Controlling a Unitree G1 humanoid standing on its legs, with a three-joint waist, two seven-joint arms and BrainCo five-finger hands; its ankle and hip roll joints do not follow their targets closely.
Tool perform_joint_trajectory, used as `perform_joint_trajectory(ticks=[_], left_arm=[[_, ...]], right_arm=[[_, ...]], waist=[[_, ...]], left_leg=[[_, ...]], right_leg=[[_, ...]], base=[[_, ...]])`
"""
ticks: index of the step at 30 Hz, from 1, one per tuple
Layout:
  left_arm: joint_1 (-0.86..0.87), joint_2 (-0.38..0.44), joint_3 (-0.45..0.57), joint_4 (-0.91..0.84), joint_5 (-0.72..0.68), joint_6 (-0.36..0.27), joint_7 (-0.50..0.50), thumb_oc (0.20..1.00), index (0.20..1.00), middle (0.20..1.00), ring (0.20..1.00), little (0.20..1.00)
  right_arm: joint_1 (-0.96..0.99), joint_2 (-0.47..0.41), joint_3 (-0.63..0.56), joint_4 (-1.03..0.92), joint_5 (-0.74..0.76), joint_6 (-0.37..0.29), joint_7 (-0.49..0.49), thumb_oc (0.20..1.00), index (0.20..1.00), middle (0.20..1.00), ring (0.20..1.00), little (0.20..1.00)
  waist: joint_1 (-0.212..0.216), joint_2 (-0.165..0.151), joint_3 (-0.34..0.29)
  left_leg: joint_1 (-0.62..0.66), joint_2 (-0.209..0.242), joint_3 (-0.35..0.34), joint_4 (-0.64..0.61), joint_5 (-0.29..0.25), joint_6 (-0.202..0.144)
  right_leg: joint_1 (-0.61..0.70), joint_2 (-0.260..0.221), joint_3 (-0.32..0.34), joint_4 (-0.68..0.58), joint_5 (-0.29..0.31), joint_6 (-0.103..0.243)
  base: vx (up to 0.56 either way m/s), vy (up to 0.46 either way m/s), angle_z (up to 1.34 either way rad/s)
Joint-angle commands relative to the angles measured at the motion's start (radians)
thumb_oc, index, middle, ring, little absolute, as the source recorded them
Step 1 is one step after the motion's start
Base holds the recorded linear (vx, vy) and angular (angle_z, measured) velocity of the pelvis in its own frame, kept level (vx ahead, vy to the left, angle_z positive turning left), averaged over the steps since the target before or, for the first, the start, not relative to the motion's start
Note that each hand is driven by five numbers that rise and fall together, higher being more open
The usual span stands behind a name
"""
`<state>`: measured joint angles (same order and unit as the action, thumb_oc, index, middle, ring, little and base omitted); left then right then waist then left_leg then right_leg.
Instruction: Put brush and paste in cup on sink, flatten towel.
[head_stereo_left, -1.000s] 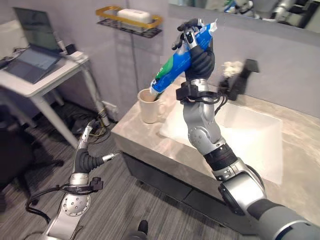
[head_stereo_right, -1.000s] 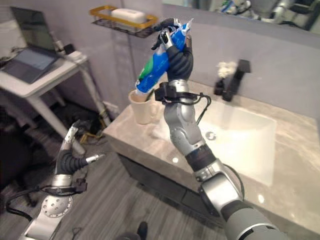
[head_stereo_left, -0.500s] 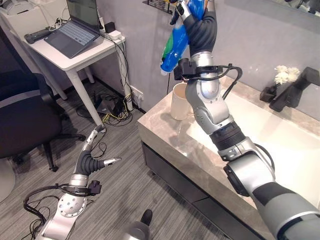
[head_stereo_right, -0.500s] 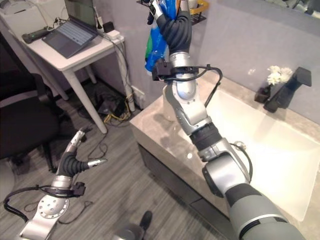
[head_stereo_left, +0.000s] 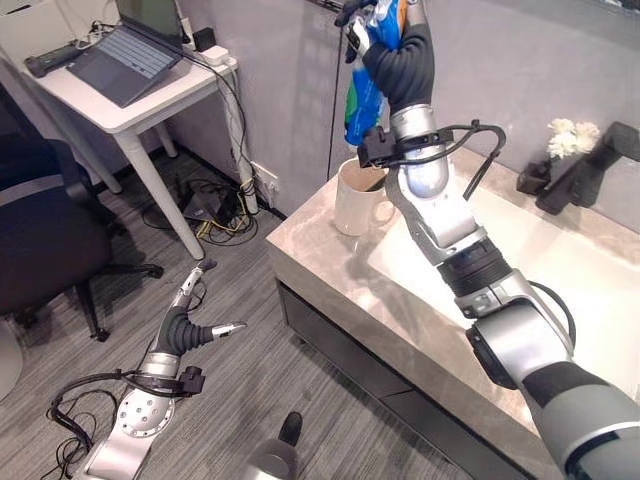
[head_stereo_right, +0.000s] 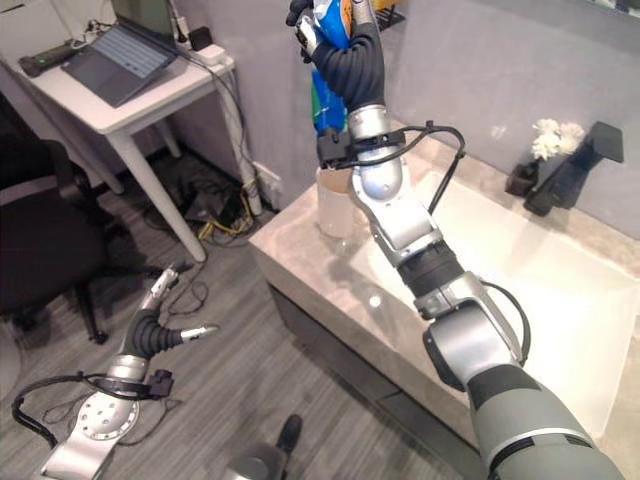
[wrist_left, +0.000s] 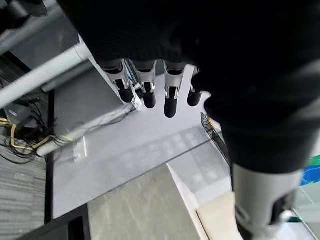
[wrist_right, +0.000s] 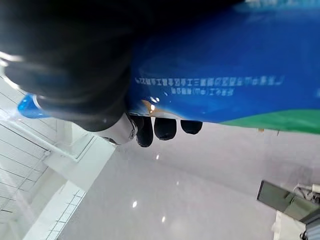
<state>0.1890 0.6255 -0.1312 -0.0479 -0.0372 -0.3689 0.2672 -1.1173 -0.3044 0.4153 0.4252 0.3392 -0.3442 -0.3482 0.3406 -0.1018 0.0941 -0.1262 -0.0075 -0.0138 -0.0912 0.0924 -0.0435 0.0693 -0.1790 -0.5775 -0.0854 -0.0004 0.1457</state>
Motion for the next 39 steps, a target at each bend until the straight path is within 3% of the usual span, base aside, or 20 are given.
perform_joint_trajectory(ticks=[1, 14, 39], left_arm=[[-0.028, 0.045, -0.006, -0.013, -0.003, -0.054, 0.018, 1.0, 1.0, 1.0, 1.0, 1.0], [-0.033, 0.036, -0.043, 0.005, 0.009, -0.038, 0.031, 1.0, 1.0, 1.0, 1.0, 1.0], [-0.041, 0.054, -0.038, -0.001, 0.023, -0.03, 0.038, 1.0, 1.0, 1.0, 1.0, 1.0]], right_arm=[[-0.069, -0.033, 0.011, -0.035, -0.007, -0.036, -0.026, 0.2, 0.2, 0.2, 0.2, 0.2], [-0.035, 0.088, -0.012, 0.058, 0.102, -0.034, -0.017, 0.2, 0.2, 0.2, 0.2, 0.2], [-0.035, 0.09, 0.014, 0.068, 0.134, -0.029, 0.005, 0.2, 0.2, 0.2, 0.2, 0.2]], waist=[[-0.002, -0.028, -0.028], [-0.021, -0.028, -0.021], [-0.013, -0.058, 0.001]], left_leg=[[0.014, -0.015, 0.0, 0.004, -0.038, -0.001], [0.021, -0.009, 0.014, 0.004, -0.045, -0.001], [0.001, -0.01, 0.01, 0.004, -0.045, 0.003]], right_leg=[[0.015, -0.102, 0.054, 0.025, 0.125, 0.073], [0.01, -0.097, 0.068, 0.022, 0.129, 0.071], [-0.007, -0.089, 0.068, 0.01, 0.147, 0.075]], base=[[0.01, 0.01, -0.05], [0.0, 0.001, -0.05], [0.0, 0.0, 0.0]])
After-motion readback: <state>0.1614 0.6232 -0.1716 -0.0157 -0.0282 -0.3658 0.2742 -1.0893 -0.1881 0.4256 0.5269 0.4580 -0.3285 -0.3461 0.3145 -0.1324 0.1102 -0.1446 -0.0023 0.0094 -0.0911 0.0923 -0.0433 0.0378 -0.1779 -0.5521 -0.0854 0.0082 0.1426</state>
